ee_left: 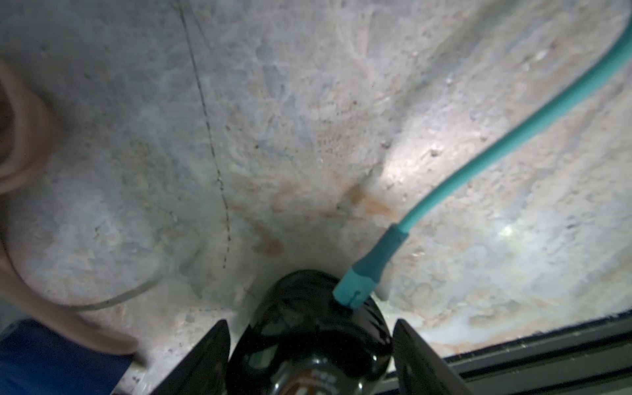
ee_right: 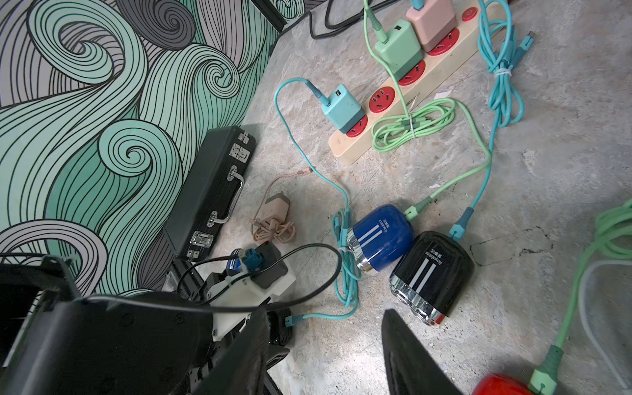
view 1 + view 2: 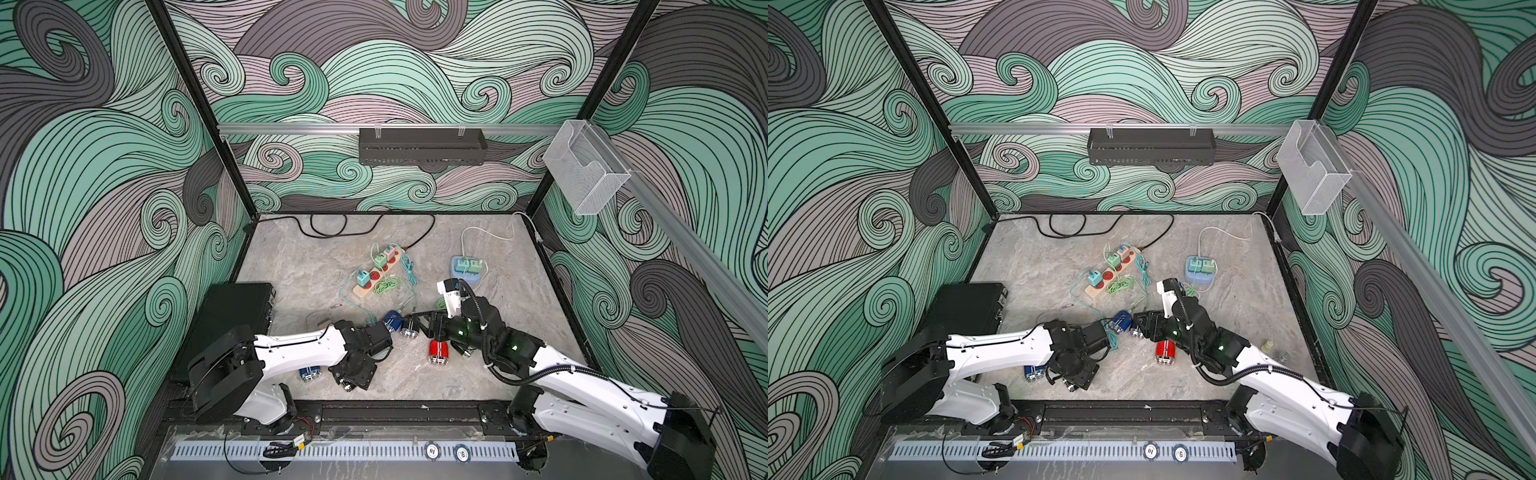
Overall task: Unplug the electric shaver
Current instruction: Pick up the electric shaver from the center of the board.
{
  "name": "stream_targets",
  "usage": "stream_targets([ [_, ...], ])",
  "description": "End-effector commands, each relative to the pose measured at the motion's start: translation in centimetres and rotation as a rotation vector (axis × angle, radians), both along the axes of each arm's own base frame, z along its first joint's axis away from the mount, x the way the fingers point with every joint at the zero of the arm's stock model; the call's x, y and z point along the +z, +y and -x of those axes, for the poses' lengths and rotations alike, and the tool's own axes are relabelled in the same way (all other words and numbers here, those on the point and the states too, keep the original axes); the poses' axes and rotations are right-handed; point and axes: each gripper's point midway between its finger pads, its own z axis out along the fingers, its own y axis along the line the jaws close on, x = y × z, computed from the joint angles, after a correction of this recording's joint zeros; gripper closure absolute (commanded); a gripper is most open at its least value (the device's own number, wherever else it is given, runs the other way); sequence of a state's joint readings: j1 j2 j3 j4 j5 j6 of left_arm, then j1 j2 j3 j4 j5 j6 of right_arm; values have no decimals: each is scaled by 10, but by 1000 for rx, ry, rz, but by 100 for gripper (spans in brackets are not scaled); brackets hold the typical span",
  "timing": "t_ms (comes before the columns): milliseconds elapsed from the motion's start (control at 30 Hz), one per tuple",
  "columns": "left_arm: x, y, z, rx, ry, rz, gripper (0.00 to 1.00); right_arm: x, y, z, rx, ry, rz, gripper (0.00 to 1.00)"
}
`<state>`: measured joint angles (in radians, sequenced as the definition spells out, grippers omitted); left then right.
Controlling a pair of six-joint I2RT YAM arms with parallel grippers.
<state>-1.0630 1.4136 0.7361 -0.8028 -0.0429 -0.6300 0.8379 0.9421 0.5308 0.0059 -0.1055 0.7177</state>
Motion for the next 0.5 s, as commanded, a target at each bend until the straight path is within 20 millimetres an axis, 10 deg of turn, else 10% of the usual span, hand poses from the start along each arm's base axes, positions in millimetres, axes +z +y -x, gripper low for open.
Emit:
stream_targets([
  [0,0,7,4,17,-15,-43,30,-2,3,-1,-7,4,-15,46],
  [467,-11,-2,17,-51,15,-64,35,-6,1,2,-8,10,-4,43],
])
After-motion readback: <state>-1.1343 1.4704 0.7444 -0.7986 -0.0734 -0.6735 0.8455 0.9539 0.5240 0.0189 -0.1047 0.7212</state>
